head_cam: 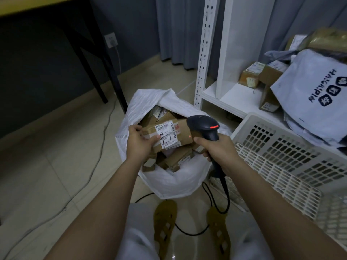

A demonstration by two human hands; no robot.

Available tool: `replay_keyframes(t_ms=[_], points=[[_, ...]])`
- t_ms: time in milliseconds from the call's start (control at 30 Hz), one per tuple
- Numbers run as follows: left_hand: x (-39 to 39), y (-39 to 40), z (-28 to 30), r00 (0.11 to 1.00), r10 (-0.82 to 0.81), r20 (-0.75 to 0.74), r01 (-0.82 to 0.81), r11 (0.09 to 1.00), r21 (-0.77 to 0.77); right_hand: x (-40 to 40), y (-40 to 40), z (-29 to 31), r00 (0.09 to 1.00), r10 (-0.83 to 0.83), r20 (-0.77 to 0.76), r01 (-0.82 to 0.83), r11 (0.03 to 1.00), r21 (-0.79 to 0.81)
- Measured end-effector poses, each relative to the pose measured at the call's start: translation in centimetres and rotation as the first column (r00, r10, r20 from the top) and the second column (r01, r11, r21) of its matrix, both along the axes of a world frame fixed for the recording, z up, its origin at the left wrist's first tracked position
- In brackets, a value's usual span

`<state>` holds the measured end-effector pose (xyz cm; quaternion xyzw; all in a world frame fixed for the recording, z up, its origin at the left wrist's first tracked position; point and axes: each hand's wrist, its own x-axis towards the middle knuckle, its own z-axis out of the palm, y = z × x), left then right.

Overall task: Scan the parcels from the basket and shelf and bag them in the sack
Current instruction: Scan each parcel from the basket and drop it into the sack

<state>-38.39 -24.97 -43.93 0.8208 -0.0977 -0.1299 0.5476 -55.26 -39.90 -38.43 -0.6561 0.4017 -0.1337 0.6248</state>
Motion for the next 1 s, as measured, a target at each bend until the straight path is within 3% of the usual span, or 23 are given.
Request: replay_keyframes(t_ms=[100, 267, 433, 533, 700, 833, 1000], points=[[0.1, -0.2, -2.1, 0.997, -0.078, 0.012, 0.074, 0.977, 0.202, 0.2, -0.9, -0.5, 0.998, -0.065, -0.004, 0.065, 0.997, 0.05], [-0.5, -1.4, -5.7, 0.955, -0.296, 0.016, 0.25, 0.833, 0.494, 0.2, -3.0, -2.1, 0.991, -0.114, -0.072, 0.119, 0.99, 0.08], [-1.0, -5.5, -7.9, 0.774, -0.605, 0.185, 0.37, 0.67, 0.644, -0.3, -5.2, -3.7, 0.98, -0.156, -0.125, 0.17, 0.979, 0.114], [-2.0, -8.3, -8.2, 0.711, -0.637, 0.296, 0.401, 0.714, 0.573, -0.3, -6.2, -4.2, 0.978, -0.186, -0.097, 0.197, 0.973, 0.12], [-0.3, -10.2, -7.3, 0.842, -0.365, 0.398, 0.269, 0.922, 0.277, 1.0, -7.0, -4.8, 0.98, -0.189, -0.07, 0.196, 0.974, 0.116], [1.7, -9.1, -6.9, 0.898, -0.249, 0.362, 0.198, 0.965, 0.172, 2.8, -6.6, -6.4, 0.968, -0.235, -0.087, 0.244, 0.963, 0.113], [4.0, -6.6, -6.8, 0.94, -0.056, 0.336, 0.03, 0.996, 0.084, 5.8, -6.7, -8.1, 0.936, -0.352, -0.013, 0.348, 0.93, -0.113]])
